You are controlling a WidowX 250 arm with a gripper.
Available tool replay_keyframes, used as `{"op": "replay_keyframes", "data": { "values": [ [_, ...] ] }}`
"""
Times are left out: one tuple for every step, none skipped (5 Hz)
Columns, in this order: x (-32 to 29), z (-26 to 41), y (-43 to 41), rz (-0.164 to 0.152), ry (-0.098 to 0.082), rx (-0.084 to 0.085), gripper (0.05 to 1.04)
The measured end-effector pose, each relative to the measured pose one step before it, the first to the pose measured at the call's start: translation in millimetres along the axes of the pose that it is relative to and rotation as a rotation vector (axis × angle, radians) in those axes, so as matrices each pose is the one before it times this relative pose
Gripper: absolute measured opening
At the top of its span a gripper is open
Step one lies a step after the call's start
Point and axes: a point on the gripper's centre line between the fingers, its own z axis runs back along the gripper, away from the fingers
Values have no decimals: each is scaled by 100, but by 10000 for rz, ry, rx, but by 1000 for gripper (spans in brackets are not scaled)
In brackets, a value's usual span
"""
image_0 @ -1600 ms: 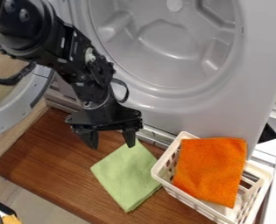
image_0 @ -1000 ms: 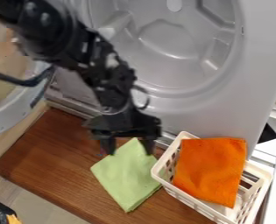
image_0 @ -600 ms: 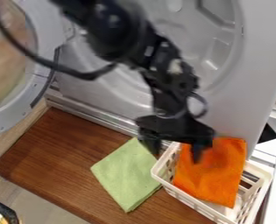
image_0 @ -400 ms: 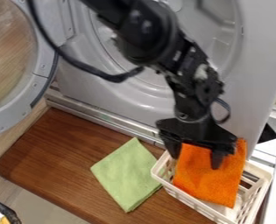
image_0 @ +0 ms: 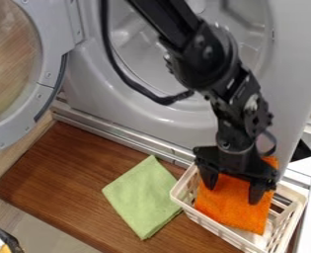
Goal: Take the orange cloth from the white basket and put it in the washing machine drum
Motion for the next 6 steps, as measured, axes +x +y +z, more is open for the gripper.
{"op": "replay_keyframes", "data": {
  "values": [
    [-364,-2109,65,-184,463,509,999],
    [-476,-1928,-275,-109,420,-37,970],
    [101,-218,90,32,-31,71,687],
    [132,-75,-51,170,-128,-52,375],
    [50,-15,18,51,-52,2,154],
    [-196,-60,141,21,43,53,60]
  ]
}}
